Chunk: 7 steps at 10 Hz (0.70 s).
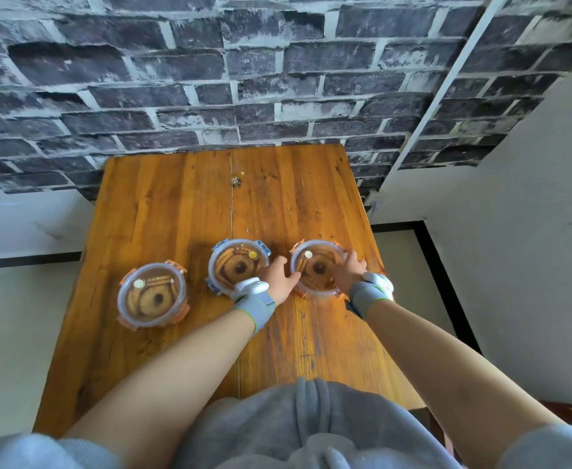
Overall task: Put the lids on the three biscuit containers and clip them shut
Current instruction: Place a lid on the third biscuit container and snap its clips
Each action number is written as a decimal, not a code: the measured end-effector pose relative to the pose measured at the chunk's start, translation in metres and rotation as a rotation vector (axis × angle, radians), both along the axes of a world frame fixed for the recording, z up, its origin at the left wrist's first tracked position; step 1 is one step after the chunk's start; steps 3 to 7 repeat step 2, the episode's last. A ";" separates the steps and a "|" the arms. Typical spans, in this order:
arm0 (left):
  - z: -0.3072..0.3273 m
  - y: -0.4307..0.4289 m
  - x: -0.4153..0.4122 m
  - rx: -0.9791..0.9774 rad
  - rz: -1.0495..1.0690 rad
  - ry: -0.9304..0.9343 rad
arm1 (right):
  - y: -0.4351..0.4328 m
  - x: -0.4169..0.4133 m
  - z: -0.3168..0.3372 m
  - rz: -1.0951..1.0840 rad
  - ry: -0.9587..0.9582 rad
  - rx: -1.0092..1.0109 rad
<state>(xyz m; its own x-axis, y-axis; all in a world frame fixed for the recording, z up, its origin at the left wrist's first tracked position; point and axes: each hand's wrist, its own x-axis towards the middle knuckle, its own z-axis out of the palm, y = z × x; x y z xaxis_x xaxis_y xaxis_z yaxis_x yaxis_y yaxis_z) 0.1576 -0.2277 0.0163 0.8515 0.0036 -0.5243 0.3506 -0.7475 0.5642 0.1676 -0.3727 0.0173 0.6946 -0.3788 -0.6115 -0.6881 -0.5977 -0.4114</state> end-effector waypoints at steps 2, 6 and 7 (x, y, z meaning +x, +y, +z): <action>0.024 0.071 -0.024 0.270 -0.011 -0.261 | 0.047 -0.021 0.016 0.352 -0.055 -0.285; 0.024 0.071 -0.024 0.270 -0.011 -0.261 | 0.047 -0.021 0.016 0.352 -0.055 -0.285; 0.024 0.071 -0.024 0.270 -0.011 -0.261 | 0.047 -0.021 0.016 0.352 -0.055 -0.285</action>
